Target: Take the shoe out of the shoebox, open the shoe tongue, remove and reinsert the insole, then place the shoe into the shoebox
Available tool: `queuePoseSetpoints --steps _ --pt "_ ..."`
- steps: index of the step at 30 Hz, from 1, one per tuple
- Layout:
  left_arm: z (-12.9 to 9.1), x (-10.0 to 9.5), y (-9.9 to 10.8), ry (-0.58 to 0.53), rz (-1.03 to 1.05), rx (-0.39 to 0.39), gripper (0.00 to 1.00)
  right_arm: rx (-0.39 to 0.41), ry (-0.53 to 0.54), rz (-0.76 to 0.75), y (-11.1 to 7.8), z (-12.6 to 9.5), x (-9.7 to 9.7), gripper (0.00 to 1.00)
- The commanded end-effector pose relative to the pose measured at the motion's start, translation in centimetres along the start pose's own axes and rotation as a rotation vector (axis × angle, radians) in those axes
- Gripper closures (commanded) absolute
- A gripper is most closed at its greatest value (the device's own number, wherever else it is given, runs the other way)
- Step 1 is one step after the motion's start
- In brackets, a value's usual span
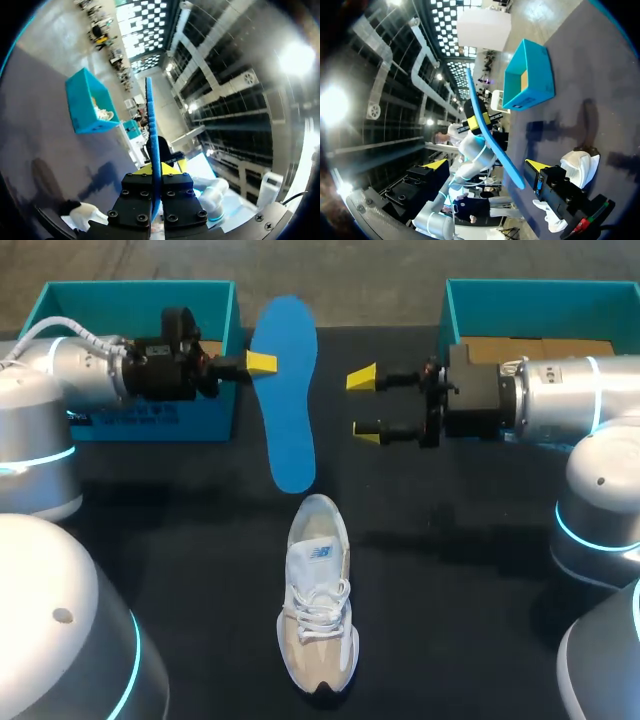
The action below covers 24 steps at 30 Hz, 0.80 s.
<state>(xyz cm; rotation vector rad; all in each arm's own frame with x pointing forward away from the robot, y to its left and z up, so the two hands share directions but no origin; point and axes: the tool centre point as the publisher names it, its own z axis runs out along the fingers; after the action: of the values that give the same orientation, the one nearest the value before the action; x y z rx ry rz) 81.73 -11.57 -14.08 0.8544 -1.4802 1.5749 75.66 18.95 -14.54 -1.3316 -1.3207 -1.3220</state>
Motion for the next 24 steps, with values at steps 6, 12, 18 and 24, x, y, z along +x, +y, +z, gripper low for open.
queuePoseSetpoints --steps 6,12,18,24 --pt "-0.3 0.6 2.1 0.141 0.695 -0.012 1.0 -0.001 -0.003 0.001 0.1 0.3 0.1 0.0" --pt "0.0 1.2 2.5 0.198 0.859 -0.048 1.0 -0.001 -0.003 0.001 0.1 0.3 0.1 0.0" --pt "0.2 1.7 2.6 0.218 0.966 -0.092 1.0 -0.001 -0.003 0.001 0.1 0.3 0.1 0.0" --pt "-0.1 2.7 1.4 0.218 1.107 -0.072 1.0 -0.001 -0.003 0.001 0.1 0.3 0.1 0.0"
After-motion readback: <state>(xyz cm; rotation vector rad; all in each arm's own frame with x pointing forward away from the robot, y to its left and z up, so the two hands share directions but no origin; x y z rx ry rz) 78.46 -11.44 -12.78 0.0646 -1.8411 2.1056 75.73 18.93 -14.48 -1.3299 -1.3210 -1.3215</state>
